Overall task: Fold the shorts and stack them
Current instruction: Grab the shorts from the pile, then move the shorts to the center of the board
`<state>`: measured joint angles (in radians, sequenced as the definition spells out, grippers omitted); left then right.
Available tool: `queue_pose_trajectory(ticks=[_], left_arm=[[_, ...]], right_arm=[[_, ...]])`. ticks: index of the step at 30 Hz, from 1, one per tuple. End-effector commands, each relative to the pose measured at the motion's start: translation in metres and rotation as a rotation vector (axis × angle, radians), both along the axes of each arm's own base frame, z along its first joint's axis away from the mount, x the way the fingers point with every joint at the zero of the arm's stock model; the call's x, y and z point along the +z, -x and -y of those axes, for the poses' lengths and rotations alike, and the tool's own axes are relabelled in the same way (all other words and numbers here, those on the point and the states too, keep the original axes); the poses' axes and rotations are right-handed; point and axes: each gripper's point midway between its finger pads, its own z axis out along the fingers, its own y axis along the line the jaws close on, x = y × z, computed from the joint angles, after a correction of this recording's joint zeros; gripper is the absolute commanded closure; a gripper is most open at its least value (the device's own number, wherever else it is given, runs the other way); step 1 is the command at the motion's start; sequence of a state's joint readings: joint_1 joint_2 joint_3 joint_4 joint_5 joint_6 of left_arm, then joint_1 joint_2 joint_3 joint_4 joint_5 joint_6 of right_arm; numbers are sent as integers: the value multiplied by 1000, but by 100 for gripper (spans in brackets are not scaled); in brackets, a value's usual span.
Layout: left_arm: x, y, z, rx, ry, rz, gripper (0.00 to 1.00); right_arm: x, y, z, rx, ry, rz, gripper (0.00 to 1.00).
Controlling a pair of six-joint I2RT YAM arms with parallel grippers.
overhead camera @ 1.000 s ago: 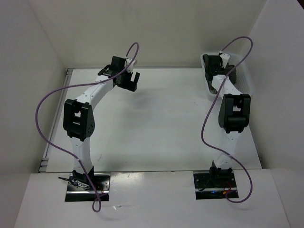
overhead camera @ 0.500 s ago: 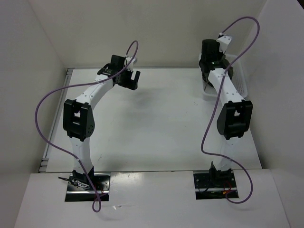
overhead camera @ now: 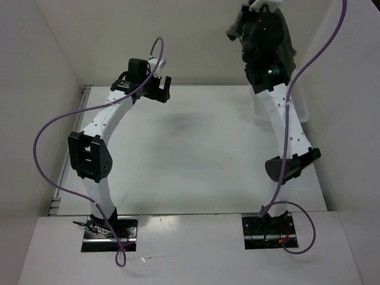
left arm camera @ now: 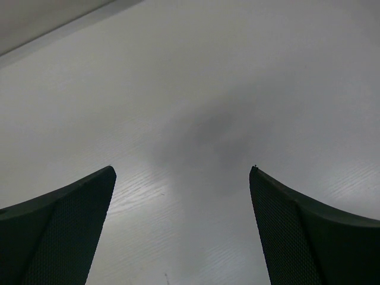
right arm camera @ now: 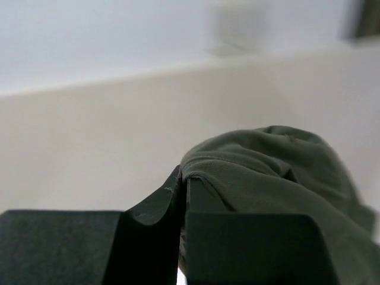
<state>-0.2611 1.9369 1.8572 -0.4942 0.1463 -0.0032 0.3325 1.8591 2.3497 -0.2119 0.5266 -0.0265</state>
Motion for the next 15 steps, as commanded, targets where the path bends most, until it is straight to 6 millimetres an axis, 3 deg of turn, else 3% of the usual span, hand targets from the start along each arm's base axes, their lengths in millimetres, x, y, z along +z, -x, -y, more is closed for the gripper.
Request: queue_pose_trajectory(ticks=[1,4,6,8,9,11,12,13,14,15], left_arm=[[85,-1,-33,66,35,191,0],[106,8,-75,178,6,241,0],[126,21,-105,257,-10,287,0],[118,31,-131,346,-49,286,0],[128,43,-146,387,-57,308,0],[124,61,-164,456,-89,314,0],[120,68,-174,484,-101,307,0],[115,75,-177,497,-110,301,0],[120,86,-183,520,-114,316,0],[101,94,-184,517,-125,277,0]], right_arm=[[96,72,-98,336,89,256,100],[86,98,-176,601,61,229,100],[67,101,-208,716,36,159,100],[47,100,-229,813,-4,90,100],[28,92,-236,819,-9,33,100],[-7,73,-242,806,-27,-54,100],[-41,63,-245,808,-6,-133,100],[-57,51,-239,786,-16,-162,100],[-110,37,-243,785,9,-273,100],[-129,33,-239,781,17,-317,100]])
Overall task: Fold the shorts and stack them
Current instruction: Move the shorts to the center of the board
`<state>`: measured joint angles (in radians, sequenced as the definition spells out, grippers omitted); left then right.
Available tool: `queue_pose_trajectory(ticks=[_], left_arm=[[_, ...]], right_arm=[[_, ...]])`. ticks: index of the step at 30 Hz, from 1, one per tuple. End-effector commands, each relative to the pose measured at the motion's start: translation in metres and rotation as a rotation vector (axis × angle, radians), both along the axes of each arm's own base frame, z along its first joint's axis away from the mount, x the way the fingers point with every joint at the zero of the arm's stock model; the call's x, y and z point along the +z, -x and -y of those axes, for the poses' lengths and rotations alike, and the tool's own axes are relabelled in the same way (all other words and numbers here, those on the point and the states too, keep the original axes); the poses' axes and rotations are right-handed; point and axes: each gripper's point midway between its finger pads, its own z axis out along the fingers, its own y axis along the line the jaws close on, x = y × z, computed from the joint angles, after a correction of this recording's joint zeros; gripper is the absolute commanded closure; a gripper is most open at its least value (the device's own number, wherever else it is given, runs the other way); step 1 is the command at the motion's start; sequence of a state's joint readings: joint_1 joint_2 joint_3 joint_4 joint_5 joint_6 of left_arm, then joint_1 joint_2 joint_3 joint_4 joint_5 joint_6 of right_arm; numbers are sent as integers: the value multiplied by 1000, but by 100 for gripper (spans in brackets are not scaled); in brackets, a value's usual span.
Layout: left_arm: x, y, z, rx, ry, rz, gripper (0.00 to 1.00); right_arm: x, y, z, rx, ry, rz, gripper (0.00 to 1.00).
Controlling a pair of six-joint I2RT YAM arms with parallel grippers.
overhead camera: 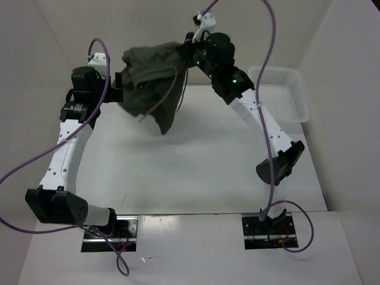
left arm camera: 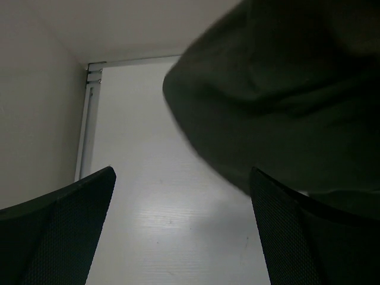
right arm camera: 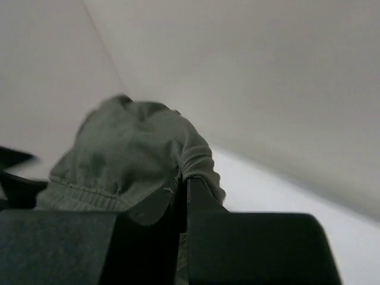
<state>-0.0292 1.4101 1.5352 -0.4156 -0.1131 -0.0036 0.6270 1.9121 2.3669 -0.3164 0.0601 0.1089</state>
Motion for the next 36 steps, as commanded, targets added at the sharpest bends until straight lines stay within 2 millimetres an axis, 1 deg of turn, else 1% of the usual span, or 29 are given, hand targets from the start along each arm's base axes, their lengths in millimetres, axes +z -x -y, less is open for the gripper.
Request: queue_pose_trajectory(ticks=[1,2,3,4,5,6,7,8,9,10,12,14,15,16,17,18,19,20,21,22,23,24,26,27,28,31,32,35,36], left_arm=[[-26,22,-13,63,-30,-46,0],[-24,30,-12,54,-25,-36,0],[-34,37,-10,43,-23,-63,0],[-53,44,-9,34,-21,-111,0],[-56,48,-7,26,-18,-122,0],[-61,52,-7,26,-19,-146,0],[-69,55,-7,25,-20,-171,0],[-72,57,-7,25,-21,-183,0],[-75,60,-7,25,-21,-202,0],[-81,60,-10,39,-29,-223,0],[-105,61,-14,58,-43,-293,0],[-137,60,-14,57,-49,-389,0],[-147,58,-14,56,-51,-417,0],[-174,55,-12,47,-50,-490,0],[-180,52,-16,56,-48,-509,0],[-185,45,-10,29,-30,-516,0],[-196,36,-12,28,-18,-530,0],[-191,26,-10,17,-10,-511,0],[-190,17,-11,17,-1,-495,0],[-199,9,-16,23,10,-506,0],[-197,0,-23,38,14,-485,0],[-203,-4,-37,61,32,-496,0],[-211,-9,-47,70,58,-504,0],[-215,-8,-60,94,74,-518,0],[-221,-11,-66,99,88,-528,0],[-226,-7,-69,59,172,-548,0],[-220,-7,-62,19,211,-545,0],[-229,-10,-55,-41,293,-588,0],[-243,-10,-52,-49,311,-618,0]], right_arm=[[-111,-39,11,-21,97,-230,94],[-153,-42,15,-28,119,-331,72],[-173,-44,19,-18,138,-371,39],[-196,-43,23,-19,163,-420,20],[-227,-44,37,-50,192,-478,18],[-244,-49,50,-110,201,-511,16],[-241,-50,63,-150,196,-502,10],[-253,-50,76,-182,245,-508,10],[-252,-50,85,-213,277,-491,10],[-239,-46,88,-211,281,-457,10],[-231,-28,63,-135,319,-417,11],[-241,-6,29,-36,389,-396,11],[-247,14,-3,40,443,-370,11],[-251,21,-19,82,449,-368,11],[-271,20,-32,101,474,-393,11],[-278,23,-49,135,478,-390,13],[-274,15,-54,126,470,-378,14],[-300,8,-66,133,509,-394,14],[-308,5,-75,129,523,-386,16],[-297,-8,-79,109,530,-341,16],[-302,-7,-92,127,545,-329,16],[-323,-14,-97,122,572,-344,16],[-318,-16,-115,135,571,-303,16],[-338,-22,-117,124,602,-315,16],[-336,-24,-124,124,606,-288,16],[-362,-35,-127,109,659,-284,16],[-367,-35,-126,112,676,-282,16],[-382,-30,-134,143,689,-295,16],[-382,-30,-134,143,689,-295,16]])
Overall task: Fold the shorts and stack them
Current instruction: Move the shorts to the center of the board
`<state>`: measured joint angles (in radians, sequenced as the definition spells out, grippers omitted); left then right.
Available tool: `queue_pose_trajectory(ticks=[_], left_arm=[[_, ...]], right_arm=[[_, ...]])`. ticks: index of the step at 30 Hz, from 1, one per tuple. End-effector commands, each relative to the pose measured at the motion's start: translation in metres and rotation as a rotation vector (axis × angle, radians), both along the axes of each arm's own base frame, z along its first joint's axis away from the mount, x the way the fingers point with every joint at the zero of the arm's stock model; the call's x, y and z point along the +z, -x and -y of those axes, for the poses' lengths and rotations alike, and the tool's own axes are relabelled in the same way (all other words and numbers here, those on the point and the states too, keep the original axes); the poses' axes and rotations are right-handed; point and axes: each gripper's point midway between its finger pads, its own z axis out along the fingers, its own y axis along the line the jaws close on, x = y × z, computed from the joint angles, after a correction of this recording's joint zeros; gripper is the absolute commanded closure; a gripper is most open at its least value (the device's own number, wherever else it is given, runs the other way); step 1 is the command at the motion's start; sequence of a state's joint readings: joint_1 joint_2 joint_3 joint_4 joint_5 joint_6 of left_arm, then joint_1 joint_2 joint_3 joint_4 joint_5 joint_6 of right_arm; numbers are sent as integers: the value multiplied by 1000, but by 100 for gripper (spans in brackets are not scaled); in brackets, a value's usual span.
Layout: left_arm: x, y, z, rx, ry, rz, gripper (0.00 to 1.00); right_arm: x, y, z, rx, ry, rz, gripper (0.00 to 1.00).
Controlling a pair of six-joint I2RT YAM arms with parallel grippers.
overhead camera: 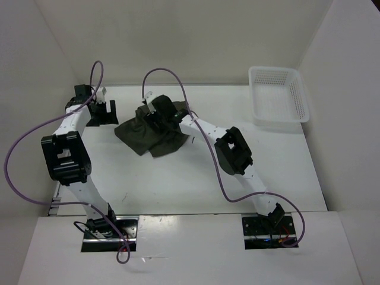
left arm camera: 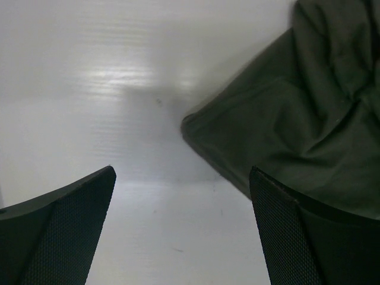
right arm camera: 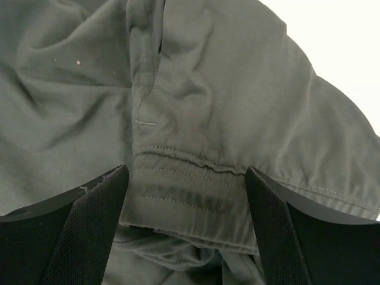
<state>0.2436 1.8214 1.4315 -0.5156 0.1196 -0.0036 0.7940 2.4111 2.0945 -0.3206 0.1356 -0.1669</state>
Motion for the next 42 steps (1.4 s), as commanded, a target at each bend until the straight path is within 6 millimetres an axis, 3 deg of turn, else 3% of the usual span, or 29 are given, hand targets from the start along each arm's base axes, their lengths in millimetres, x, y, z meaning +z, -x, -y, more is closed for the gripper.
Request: queue_pose_trajectory(ticks=[1,6,8,10,11,14,18,21,22,26,27,29,30,31,32,35,37,38,39,40,41,42], left_arm=[[-10,-11,28,-97,143,-14,0],[-29,-14,26,-93,139,-17,0],[-52,-10,24,-81,137,-66,0],[-61,-9,24,-79,143,-87,0],[-65,-7,23,-74,134,-90,0],[-71,-10,27,-83,110,-77,1],[-76,-18,37,-108,107,-68,23],[-84,-17,41,-119,132,-89,50],[-81,-20,41,-120,130,-80,66],[-83,-17,46,-132,153,-85,89],[-80,-16,46,-132,153,-85,100],[-75,-17,46,-133,150,-74,100],[-71,-17,44,-128,140,-67,100],[-72,-17,42,-121,129,-69,100],[-65,-19,40,-117,118,-61,100],[-31,-39,27,-93,59,8,100],[0,-55,14,-67,15,75,100],[40,-73,4,-47,-33,162,100],[65,-82,-1,-37,-58,220,100],[87,-91,-5,-29,-79,269,100],[110,-99,-8,-20,-98,321,100],[160,-113,-13,-12,-129,433,100]], right_arm=[[34,-9,-17,22,-49,96,16],[17,-5,-10,14,-12,68,16],[10,-2,-7,8,-4,48,16],[28,5,-13,52,-13,64,14],[31,16,-22,83,-5,73,14],[32,23,-26,98,-2,73,14],[8,16,-20,55,46,69,14],[-3,10,-17,30,80,81,14],[0,5,-15,7,82,101,18],[-16,-5,-6,-59,124,127,43],[-18,-6,-7,-59,129,123,54],[-15,-11,-1,-75,134,126,68],[-11,-16,2,-85,126,132,83],[-10,-21,8,-103,131,136,91],[-2,-23,9,-115,123,152,99],[36,-40,19,-157,63,193,100],[89,-55,30,-201,-1,258,100],[110,-71,50,-249,-29,276,100],[155,-85,60,-281,-92,336,100],[184,-95,75,-316,-134,370,100],[197,-112,108,-370,-127,376,100],[271,-115,127,-406,-235,490,100]])
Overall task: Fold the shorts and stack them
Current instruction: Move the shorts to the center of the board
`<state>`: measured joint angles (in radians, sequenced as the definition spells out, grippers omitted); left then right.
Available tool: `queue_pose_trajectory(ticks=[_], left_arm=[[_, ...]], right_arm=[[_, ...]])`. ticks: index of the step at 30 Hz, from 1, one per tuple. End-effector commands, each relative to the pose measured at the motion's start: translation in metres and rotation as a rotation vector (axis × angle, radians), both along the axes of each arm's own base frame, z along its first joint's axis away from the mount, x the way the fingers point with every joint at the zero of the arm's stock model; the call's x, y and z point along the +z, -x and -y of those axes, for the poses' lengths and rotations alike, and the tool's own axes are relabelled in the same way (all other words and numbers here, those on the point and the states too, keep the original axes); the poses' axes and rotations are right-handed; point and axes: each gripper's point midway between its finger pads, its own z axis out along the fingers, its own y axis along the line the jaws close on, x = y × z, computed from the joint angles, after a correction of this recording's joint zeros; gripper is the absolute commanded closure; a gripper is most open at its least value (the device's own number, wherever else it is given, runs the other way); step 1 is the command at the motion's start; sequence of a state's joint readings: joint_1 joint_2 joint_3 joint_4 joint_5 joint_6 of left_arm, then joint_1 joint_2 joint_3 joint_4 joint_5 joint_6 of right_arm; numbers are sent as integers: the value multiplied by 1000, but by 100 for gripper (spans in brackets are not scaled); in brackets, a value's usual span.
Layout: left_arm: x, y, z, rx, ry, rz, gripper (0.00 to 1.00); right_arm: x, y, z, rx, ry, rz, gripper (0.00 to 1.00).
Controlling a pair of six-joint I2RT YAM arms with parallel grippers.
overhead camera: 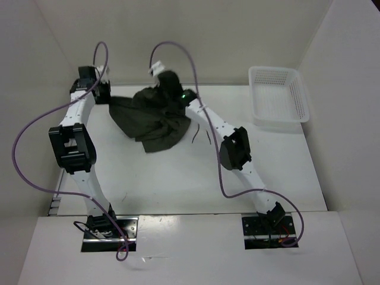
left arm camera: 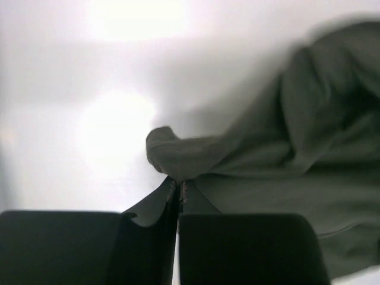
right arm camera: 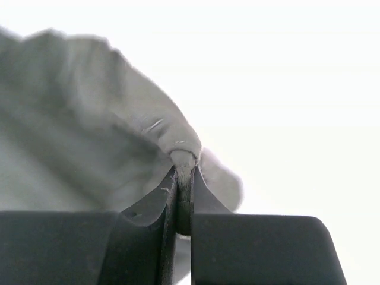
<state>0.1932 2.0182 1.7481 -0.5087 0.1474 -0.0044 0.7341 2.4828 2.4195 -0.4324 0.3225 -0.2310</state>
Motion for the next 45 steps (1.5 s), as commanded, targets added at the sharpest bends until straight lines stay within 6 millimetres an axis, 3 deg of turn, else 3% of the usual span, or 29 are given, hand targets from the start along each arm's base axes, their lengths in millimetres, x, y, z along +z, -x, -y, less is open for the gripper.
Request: queue_pose_trajectory(ticks=[1,2,3,4,5,6,8,10,11,12,13,14,19,20,21,22,23,24,25,27,28,29,30,31,33,34,36,41,45], left_arm=[[158,-36,-25,62,-119,367,100],[180,-38,-26,63,-127,412,100],[202,-39,-26,64,-136,460,100],[242,-38,-26,66,-150,540,100],[257,-37,-20,58,-152,569,100],[273,-35,-20,59,-158,603,100],[301,-22,-17,60,-166,649,100],[304,-10,-13,49,-157,637,100],[317,5,-10,49,-161,658,100],[283,7,0,24,-136,578,100],[271,15,1,23,-132,550,100],[276,33,10,19,-135,560,100],[192,82,34,-22,-95,355,100],[167,100,36,-23,-87,299,100],[153,108,38,-24,-83,270,100],[148,120,39,-24,-82,262,100],[135,128,42,-32,-72,236,100],[105,143,44,-33,-60,156,100],[99,152,48,-46,-46,142,100],[78,170,60,-81,-12,81,100],[61,185,62,-81,-4,34,100],[53,192,69,-102,11,12,100],[43,204,73,-113,33,-33,100],[36,214,76,-120,46,-64,100],[14,244,88,-149,94,-180,100],[6,254,89,-147,101,-223,100],[-15,280,95,-160,104,-332,100],[-35,287,87,-148,4,-396,99],[-36,314,98,-221,-76,-419,90]], right_arm=[[186,-61,100,-212,-228,332,100],[198,-61,115,-221,-208,357,100],[231,-61,133,-261,-211,441,100],[247,-60,150,-280,-163,481,100],[279,-49,164,-280,-209,519,100],[292,-49,182,-293,-250,524,100],[310,-39,191,-284,-264,543,100],[321,-23,206,-261,-269,516,100],[307,-23,201,-237,-254,462,100],[300,-5,201,-193,-220,385,100],[292,5,195,-140,-207,332,100],[282,14,186,-74,-210,271,100],[218,83,154,98,-127,-54,100],[172,88,152,75,-96,-223,100],[165,99,147,112,-72,-258,100],[176,125,137,164,-59,-250,100],[137,137,135,167,20,-351,100],[123,153,130,203,49,-400,100],[94,183,135,231,93,-493,100],[69,234,123,322,143,-544,100],[46,274,144,342,185,-577,100],[44,288,134,382,151,-525,100],[39,302,140,389,118,-537,100],[9,322,153,388,147,-601,100],[0,334,168,400,154,-590,100],[-23,347,182,405,203,-636,100],[-19,338,177,424,192,-572,100],[-50,353,180,568,420,-541,100],[-46,408,184,783,475,-525,100]])
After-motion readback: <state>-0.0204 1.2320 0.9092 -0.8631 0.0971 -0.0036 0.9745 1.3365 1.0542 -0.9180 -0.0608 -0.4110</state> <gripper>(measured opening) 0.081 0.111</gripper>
